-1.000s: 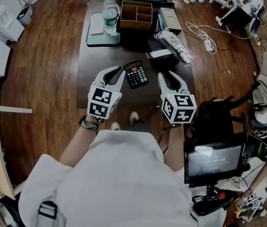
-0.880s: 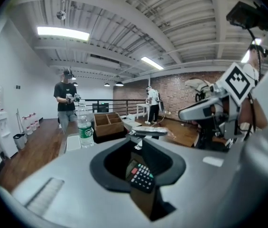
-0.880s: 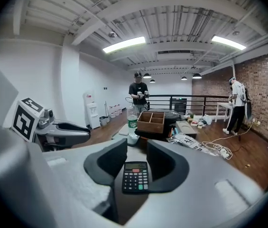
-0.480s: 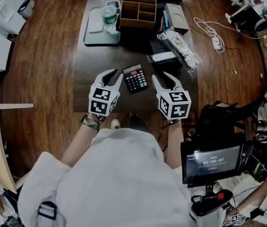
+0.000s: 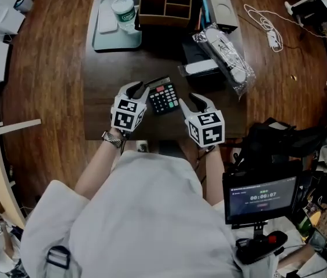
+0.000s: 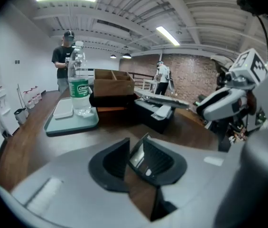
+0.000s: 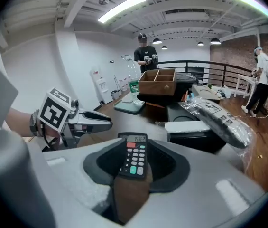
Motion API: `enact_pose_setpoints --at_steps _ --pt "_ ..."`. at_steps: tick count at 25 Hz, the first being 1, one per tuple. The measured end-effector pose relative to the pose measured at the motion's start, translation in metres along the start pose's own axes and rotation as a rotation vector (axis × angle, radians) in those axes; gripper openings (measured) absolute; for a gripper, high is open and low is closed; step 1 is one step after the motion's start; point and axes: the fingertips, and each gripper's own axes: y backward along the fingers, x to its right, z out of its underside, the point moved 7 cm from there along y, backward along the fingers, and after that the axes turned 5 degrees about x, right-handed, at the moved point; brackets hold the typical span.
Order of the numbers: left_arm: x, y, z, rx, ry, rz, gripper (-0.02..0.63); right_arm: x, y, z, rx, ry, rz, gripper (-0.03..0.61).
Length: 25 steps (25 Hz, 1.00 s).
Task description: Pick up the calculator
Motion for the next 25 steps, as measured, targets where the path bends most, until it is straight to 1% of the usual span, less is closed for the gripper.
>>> enact_pose_setpoints --at_steps 3,7,12,17,19,23,25 --pt "-0.011 -0.02 0.019 -0.052 0.035 -0.007 0.103 0.007 -0.012 0.012 -0.045 -0.028 -0.01 0.129" --pt "-0.013 -0.035 0.034 -0.101 0.128 0.04 0.12 0.014 -0.025 0.035 -0.131 -0.083 -0.017 0.129" --pt "-0.017 -0.049 0.04 -0.144 0.14 0.062 0.123 0.019 -0.042 0.057 -0.186 -0.144 -0.023 0.129" --pt "-0.018 -0.055 0.045 -0.149 0.156 0.083 0.126 0.025 -0.053 0.067 -0.206 -0.199 -0.022 0.129" --pt "-0.019 -0.055 0.046 -0.143 0.177 0.097 0.126 0.026 -0.055 0.067 -0.202 -0.22 -0.023 0.129" --pt "-0.028 -0.06 0.053 -0.127 0.285 0.144 0.123 0.024 -0.06 0.069 -0.219 -0.225 -0.041 0.129" --pt "-0.033 -0.063 0.057 -0.119 0.342 0.152 0.123 0.023 -0.06 0.07 -0.228 -0.23 -0.054 0.129"
